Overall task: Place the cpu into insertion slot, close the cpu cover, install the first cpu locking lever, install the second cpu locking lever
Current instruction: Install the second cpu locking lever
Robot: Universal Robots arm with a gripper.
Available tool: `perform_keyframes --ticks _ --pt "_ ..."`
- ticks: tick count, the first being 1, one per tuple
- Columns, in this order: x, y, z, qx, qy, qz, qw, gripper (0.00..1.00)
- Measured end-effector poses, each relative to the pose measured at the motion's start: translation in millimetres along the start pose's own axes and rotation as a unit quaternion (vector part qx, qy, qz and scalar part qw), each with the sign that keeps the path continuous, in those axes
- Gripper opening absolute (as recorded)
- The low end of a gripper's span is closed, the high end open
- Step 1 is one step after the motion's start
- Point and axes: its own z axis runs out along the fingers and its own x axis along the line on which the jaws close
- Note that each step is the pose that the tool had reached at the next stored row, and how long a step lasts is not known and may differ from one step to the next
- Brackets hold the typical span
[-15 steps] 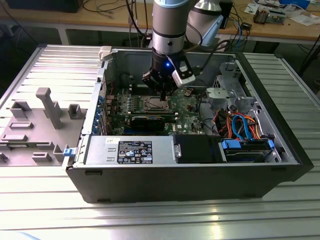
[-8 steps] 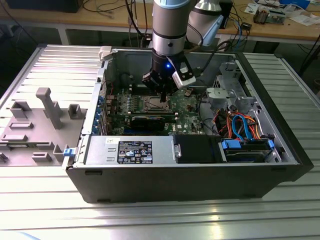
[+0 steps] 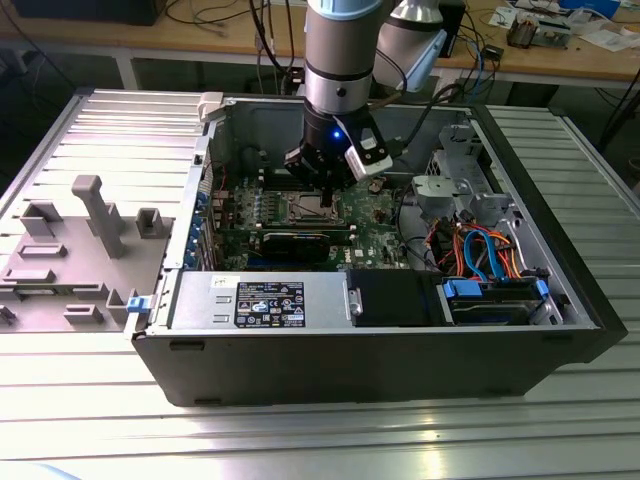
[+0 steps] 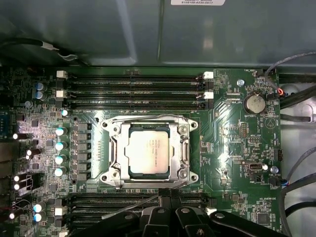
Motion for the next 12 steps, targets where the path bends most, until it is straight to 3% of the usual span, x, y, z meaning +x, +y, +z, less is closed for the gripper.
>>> perform_keyframes --ticks 12 --pt "0.0 -0.5 -0.1 -0.0002 0.0 0.0 1.0 0.11"
